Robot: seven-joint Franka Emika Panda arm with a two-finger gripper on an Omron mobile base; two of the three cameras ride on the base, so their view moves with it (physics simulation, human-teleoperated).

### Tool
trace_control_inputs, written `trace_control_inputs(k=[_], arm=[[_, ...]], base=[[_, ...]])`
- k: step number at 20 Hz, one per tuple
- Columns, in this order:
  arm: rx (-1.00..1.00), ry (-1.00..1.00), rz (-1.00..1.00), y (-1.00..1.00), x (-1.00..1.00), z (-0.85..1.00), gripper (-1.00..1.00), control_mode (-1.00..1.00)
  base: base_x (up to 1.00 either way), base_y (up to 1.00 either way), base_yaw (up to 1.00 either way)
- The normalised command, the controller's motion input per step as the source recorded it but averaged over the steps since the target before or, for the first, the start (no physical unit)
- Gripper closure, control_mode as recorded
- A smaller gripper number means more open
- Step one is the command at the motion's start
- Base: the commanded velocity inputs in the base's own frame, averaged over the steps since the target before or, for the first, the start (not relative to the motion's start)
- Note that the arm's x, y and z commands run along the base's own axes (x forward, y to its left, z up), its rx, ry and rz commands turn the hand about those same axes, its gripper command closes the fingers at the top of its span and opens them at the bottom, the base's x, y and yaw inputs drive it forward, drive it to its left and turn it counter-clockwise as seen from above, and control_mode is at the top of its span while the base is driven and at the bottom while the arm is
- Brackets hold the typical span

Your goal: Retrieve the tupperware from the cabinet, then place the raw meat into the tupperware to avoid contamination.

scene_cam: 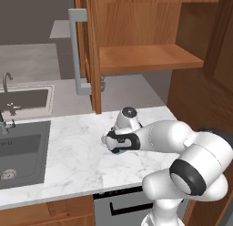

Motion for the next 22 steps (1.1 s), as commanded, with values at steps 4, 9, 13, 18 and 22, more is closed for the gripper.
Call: trace_control_inputs(k=[4, 9, 13, 18, 22], arm=[[0.00, 0.00, 0.00, 0.00, 0.00, 0.01, -1.00, -1.00], [0.03, 0.00, 0.00, -0.02, 0.00, 0.20, -1.00, -1.00], [0.02, 0.00, 0.00, 0.00, 0.00, 0.27, -1.00, -1.00], [0.02, 0.00, 0.00, 0.00, -0.05, 0.39, -1.00, -1.00], [0.00, -0.02, 0.00, 0.00, -0.31, 0.47, -1.00, -1.00]], base=[[0.00, 0.00, 0.00], [0.00, 0.00, 0.00], [0.00, 0.00, 0.00], [0.00, 0.00, 0.00], [0.00, 0.00, 0.00]])
